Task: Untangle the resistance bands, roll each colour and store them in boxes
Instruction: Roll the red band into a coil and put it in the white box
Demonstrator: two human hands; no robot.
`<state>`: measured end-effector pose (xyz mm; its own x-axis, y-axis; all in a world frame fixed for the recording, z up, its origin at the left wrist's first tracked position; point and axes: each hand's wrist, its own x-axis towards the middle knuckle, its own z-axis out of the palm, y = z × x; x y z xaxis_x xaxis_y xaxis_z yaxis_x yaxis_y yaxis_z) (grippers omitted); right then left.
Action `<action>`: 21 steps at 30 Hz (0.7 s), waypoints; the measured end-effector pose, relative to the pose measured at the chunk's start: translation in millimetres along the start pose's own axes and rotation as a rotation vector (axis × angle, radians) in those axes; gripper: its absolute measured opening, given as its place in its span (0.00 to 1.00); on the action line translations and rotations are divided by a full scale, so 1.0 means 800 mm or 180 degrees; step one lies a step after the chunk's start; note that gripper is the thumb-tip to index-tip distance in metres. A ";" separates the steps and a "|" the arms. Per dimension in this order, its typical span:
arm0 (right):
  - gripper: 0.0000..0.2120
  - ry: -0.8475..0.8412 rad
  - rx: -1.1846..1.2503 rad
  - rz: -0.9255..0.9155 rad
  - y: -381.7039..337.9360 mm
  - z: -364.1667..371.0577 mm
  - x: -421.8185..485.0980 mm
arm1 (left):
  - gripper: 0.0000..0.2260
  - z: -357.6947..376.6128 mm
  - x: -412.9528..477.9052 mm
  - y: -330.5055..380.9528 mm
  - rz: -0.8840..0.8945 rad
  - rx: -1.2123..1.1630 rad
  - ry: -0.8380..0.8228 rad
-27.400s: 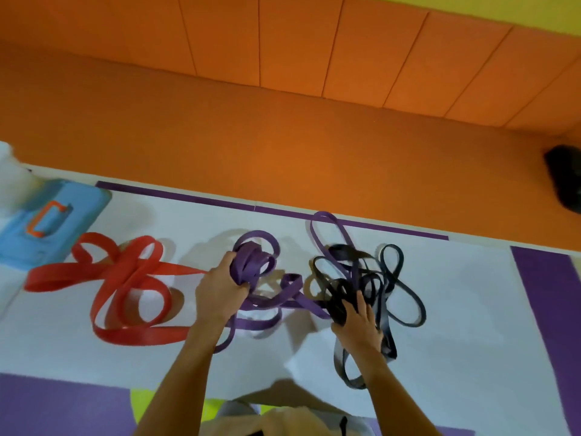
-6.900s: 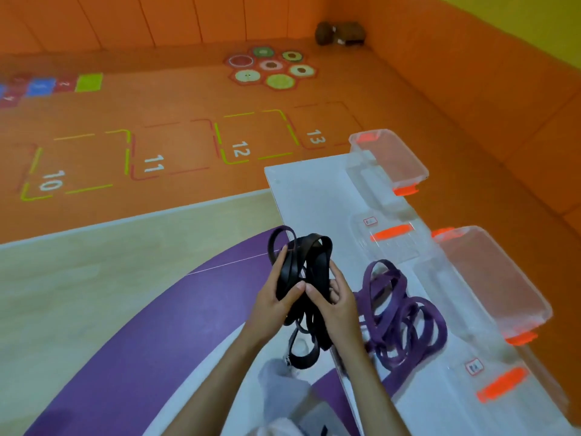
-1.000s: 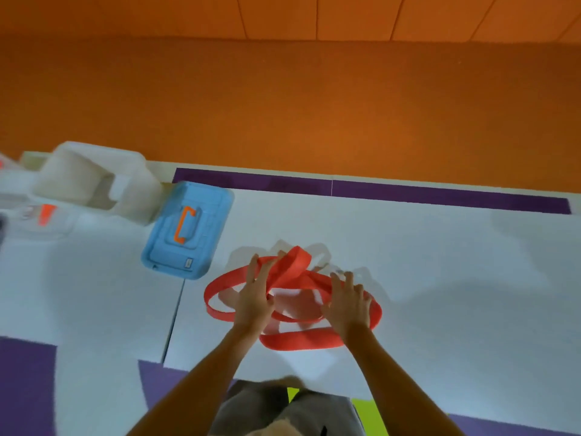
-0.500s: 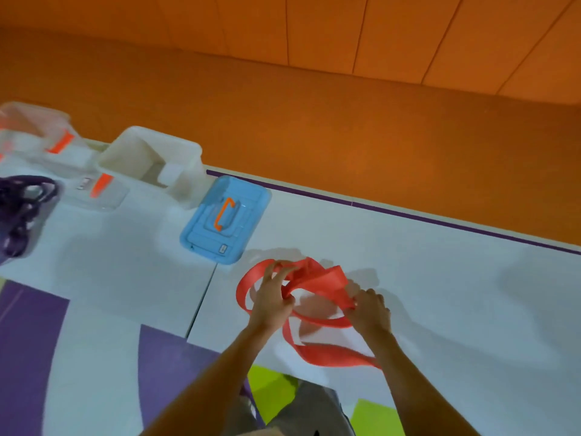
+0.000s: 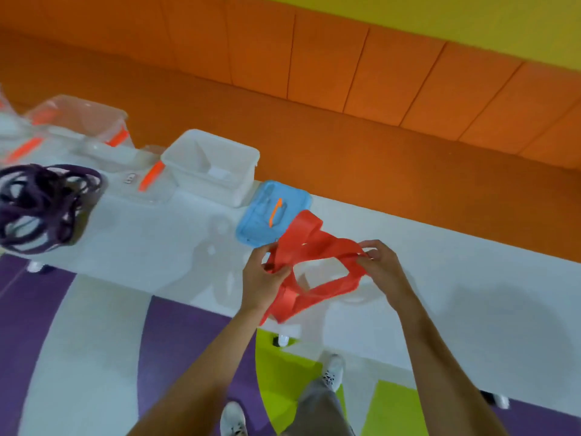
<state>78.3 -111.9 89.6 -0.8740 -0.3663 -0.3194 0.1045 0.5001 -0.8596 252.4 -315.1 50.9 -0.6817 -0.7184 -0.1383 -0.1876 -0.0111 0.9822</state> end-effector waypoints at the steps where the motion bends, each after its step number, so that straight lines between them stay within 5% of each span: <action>1: 0.15 -0.0046 0.0128 -0.0084 -0.018 0.017 -0.008 | 0.22 -0.020 0.000 0.006 0.0001 -0.0059 0.0077; 11: 0.16 -0.0894 0.0556 -0.0684 -0.145 0.203 -0.022 | 0.20 -0.198 0.046 0.031 -0.0268 -0.0266 0.0988; 17: 0.28 -0.1149 0.0457 -0.0383 -0.136 0.316 0.022 | 0.21 -0.268 0.099 0.007 -0.0408 -0.0035 0.1090; 21: 0.26 -0.1200 0.0476 -0.0293 -0.130 0.366 0.053 | 0.23 -0.297 0.143 -0.004 -0.0537 0.0178 0.1063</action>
<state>169.6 -409.6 49.0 -0.6507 -0.6797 -0.3384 0.1262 0.3427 -0.9309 343.3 -562.7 61.8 -0.3714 -0.8970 -0.2395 -0.3221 -0.1175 0.9394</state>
